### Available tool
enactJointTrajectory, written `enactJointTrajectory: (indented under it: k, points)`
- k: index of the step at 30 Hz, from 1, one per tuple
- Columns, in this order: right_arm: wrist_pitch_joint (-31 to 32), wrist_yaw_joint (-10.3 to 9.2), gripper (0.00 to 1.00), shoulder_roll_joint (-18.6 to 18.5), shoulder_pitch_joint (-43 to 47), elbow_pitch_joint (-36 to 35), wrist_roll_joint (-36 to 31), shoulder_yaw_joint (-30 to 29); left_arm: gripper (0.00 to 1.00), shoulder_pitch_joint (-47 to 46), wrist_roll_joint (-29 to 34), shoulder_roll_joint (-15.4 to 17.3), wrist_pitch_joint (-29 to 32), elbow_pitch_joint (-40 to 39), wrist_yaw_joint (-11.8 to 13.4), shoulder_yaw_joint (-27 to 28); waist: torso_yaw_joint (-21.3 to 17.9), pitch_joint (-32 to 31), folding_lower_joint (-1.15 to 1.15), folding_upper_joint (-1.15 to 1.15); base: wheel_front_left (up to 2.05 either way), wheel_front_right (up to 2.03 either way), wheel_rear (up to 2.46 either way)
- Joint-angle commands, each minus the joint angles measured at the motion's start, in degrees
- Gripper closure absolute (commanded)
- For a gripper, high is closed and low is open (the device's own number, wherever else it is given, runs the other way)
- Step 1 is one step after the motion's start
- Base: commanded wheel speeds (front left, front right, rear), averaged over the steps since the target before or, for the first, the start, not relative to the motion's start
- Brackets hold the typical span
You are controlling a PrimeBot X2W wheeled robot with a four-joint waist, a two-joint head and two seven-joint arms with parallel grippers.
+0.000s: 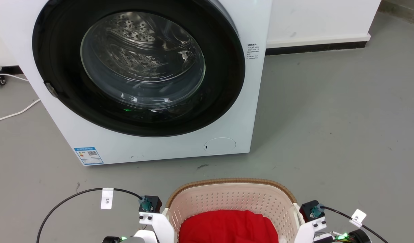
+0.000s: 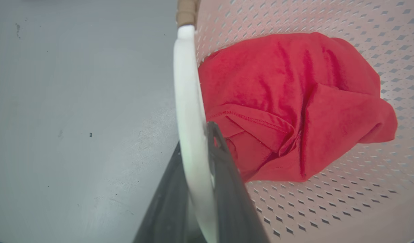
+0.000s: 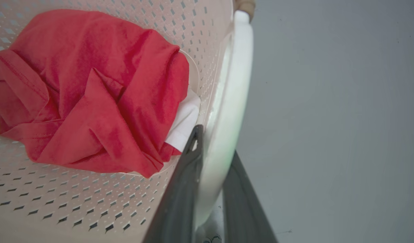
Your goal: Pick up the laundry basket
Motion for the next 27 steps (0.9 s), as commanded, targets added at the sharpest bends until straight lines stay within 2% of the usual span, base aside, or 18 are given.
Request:
enactJointTrajectory:
  k: [1,27]
  points:
    - [-0.41,0.70,1.00,0.88,-0.19,-0.34,0.01,0.70,1.00,-0.98,-0.18,-1.32,-0.78,-0.88,-1.15,-0.38,0.03,0.03,0.00,0.00,0.00,0.00,0.00]
    - [-0.75,0.70,1.00,0.52,0.03,-0.33,1.17,2.10,1.00,-1.29,-2.59,-1.18,-1.33,-0.72,-1.16,-2.87,-0.10,-0.37,0.00,0.00,0.00,0.00,0.00]
